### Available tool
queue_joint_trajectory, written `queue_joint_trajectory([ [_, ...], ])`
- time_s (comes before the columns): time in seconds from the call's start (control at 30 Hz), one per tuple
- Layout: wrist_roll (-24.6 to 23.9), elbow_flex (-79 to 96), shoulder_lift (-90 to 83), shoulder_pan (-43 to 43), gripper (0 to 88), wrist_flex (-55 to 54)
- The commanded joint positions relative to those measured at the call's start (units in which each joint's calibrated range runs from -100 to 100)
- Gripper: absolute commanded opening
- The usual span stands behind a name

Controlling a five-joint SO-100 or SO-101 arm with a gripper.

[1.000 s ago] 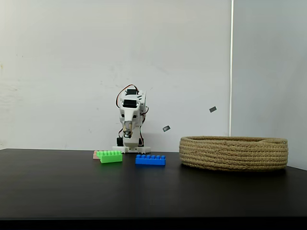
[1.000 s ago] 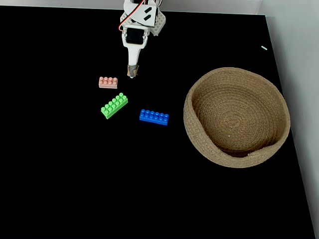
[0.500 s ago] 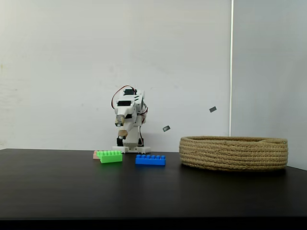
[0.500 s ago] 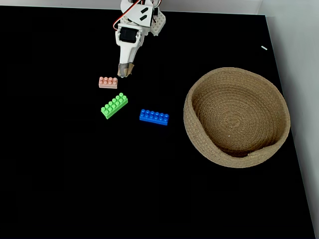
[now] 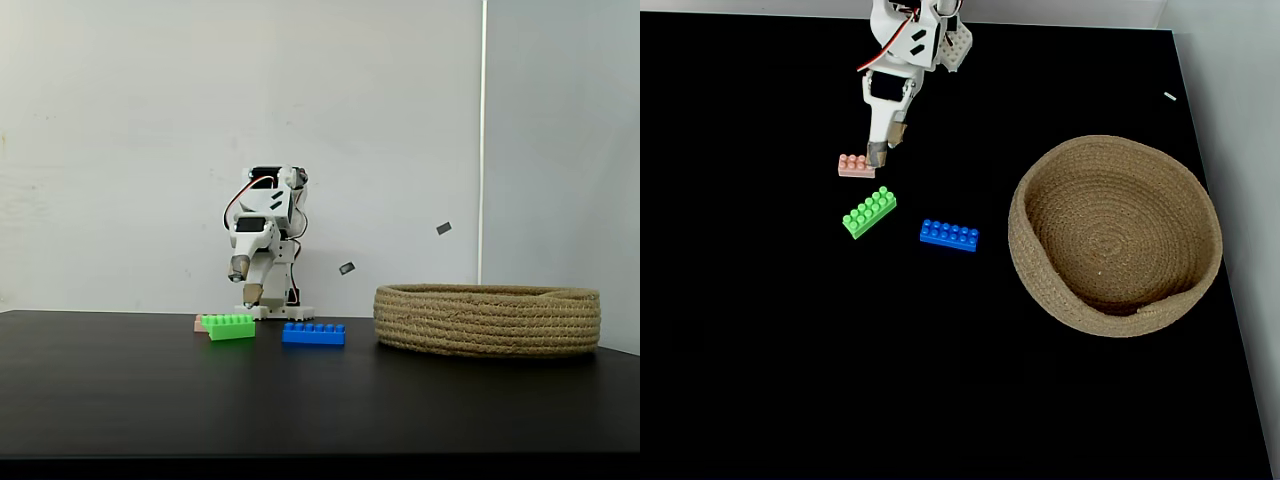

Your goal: Place the lego blocks in the tray

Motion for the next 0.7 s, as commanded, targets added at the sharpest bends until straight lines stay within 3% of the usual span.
queue_joint_trajectory([
  [0.0,-0.6,-7.4,9.7,0.5,34.6,-1.9],
  [0.1,-1.6,-7.8,12.6,1.1,47.2,-1.9],
  [0.2,-1.3,-7.5,13.2,2.4,52.8,-1.9],
  [0.43,1.2,-7.2,13.9,5.0,53.6,1.3],
  [0.67,3.5,-8.4,16.3,8.6,47.8,1.2],
])
